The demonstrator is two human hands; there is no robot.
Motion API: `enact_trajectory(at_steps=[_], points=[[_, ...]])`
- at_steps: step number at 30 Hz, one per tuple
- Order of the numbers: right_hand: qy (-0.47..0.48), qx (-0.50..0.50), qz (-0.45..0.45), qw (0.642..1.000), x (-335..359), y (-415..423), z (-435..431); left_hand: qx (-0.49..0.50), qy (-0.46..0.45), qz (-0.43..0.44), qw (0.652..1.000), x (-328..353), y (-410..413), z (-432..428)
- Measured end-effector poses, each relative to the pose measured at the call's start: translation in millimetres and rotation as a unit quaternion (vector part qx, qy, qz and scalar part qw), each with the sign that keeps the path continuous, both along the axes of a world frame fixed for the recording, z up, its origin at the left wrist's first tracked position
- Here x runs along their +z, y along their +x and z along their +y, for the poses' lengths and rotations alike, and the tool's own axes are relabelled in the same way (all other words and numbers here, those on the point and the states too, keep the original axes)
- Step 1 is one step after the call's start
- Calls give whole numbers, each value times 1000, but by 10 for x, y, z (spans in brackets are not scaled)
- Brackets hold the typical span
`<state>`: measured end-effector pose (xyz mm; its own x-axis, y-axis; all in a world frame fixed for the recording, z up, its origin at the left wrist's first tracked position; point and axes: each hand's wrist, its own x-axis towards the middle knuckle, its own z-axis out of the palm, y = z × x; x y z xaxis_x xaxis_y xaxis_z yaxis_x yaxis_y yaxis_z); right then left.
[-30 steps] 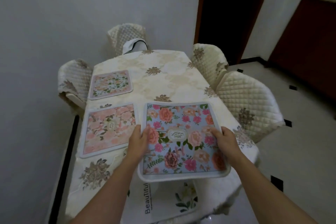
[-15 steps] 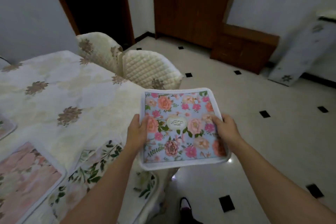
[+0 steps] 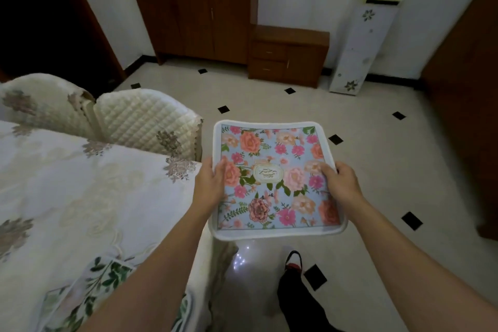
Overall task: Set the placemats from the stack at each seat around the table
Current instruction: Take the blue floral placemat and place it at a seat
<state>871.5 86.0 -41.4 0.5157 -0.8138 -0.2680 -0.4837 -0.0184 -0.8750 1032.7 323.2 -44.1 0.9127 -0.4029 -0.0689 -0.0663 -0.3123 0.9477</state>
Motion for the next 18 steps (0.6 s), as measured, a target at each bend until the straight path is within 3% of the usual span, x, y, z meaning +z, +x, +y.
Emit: enact_trajectory(at_steps=[9, 18], points=[[35, 25, 2, 999, -279, 867, -1003, 27, 37, 13, 999, -79, 751, -959], [40, 103, -8, 994, -73, 2083, -2146, 111, 63, 11, 992, 76, 1575, -1899]])
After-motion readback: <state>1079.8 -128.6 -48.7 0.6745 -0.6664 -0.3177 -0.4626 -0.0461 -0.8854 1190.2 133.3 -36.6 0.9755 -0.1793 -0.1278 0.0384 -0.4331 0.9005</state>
